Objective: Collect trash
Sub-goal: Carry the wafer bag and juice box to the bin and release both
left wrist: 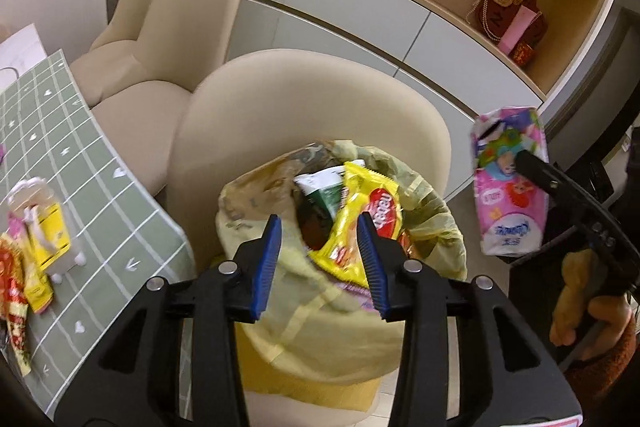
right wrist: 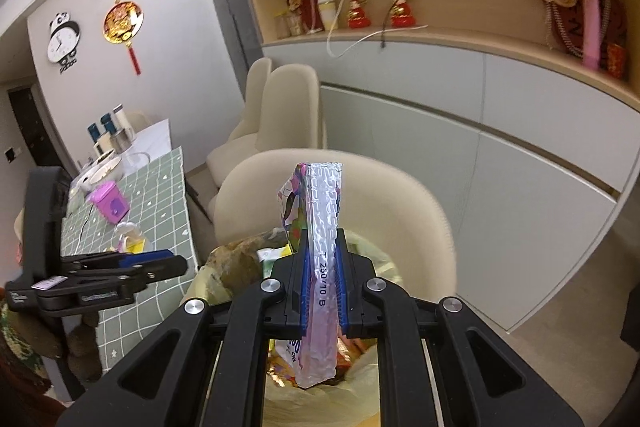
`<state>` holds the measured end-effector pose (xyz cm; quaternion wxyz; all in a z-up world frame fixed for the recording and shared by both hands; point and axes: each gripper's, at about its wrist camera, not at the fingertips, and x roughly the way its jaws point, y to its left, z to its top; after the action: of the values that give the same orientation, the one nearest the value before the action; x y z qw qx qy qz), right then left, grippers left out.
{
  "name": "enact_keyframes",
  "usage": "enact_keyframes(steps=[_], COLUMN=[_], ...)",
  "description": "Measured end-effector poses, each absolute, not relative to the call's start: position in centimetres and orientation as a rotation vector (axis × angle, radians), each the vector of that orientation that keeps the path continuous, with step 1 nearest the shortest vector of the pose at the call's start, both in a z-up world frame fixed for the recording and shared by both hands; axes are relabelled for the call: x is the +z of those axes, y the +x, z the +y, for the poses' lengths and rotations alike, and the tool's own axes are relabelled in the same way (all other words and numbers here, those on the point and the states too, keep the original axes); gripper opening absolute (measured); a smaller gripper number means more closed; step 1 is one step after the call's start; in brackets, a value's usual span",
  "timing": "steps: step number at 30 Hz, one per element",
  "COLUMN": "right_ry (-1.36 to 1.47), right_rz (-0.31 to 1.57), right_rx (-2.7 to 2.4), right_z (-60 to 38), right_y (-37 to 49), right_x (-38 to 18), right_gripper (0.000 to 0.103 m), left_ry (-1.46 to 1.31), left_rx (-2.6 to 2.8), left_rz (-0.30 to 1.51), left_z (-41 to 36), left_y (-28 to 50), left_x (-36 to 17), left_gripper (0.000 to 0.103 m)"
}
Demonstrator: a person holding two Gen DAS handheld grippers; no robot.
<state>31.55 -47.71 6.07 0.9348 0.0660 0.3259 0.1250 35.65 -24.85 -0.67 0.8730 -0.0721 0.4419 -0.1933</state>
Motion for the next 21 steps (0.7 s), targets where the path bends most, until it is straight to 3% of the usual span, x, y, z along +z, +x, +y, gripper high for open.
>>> enact_keyframes(steps=[11,21], right_ry=[0.127,0.077], right_rz=[0.731,1.003], right_rx=[0.373,0.393], right_z=[-42.9,-39.0], right_y=[34.4,37.3], right_x=[3.2,-5.0], right_gripper=[0.012,0.012], left_ry=[-0.210,-0.239], left_rx=[-0.280,-0.192], left_rz=[0.882,0.871], left_z=[-18.4,-13.9], left_y=[32.1,29.3], left_x=[1.0,1.2], left_gripper=[0.043,0.044])
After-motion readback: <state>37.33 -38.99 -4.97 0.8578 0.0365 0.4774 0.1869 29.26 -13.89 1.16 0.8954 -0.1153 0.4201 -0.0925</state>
